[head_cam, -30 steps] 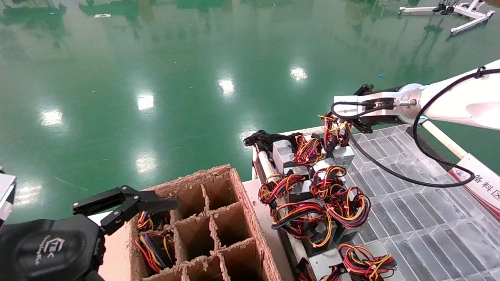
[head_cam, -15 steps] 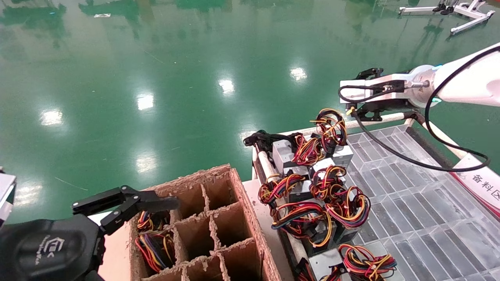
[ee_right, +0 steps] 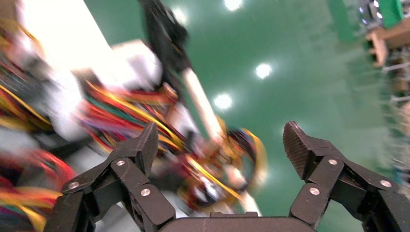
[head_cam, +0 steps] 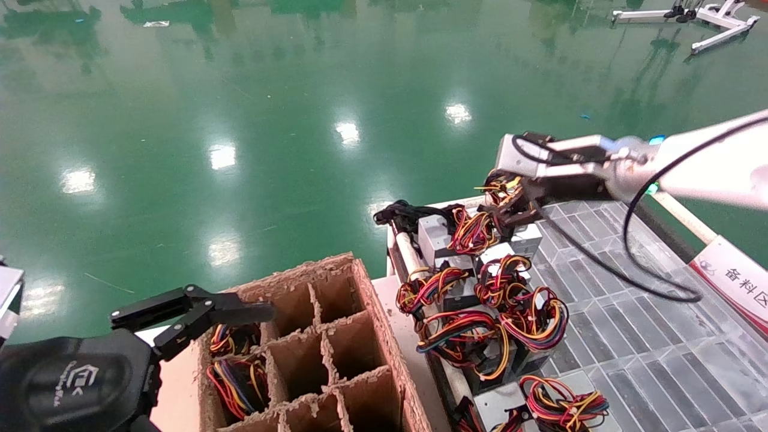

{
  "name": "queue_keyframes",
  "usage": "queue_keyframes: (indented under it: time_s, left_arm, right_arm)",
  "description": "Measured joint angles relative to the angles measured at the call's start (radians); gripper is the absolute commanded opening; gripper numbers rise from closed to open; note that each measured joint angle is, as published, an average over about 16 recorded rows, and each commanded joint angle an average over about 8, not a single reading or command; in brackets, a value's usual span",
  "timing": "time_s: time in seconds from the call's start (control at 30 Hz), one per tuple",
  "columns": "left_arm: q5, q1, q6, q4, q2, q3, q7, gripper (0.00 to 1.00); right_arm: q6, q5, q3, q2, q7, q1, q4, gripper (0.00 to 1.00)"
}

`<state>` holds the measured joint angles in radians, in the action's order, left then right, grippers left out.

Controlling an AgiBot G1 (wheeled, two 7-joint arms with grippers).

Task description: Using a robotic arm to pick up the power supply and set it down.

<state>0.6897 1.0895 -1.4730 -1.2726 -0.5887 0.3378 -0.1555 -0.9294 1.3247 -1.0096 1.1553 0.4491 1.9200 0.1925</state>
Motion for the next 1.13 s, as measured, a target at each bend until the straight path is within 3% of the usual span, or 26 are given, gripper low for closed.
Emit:
queue_keyframes:
  time_s: [0.9,1.13]
  left_arm:
    - [0.000,0.000,0.000,0.000,0.000,0.001,0.000,1.00]
    - [0.000,0.000,0.000,0.000,0.000,0.001,0.000,1.00]
  right_arm:
    - [-0.303,-0.318,0.391,-0.292,-0.341,-0.453,0.585,1.00]
    - [-0.343,-0.360,0.442,-0.329,-0.385,-0.512,0.661,1.00]
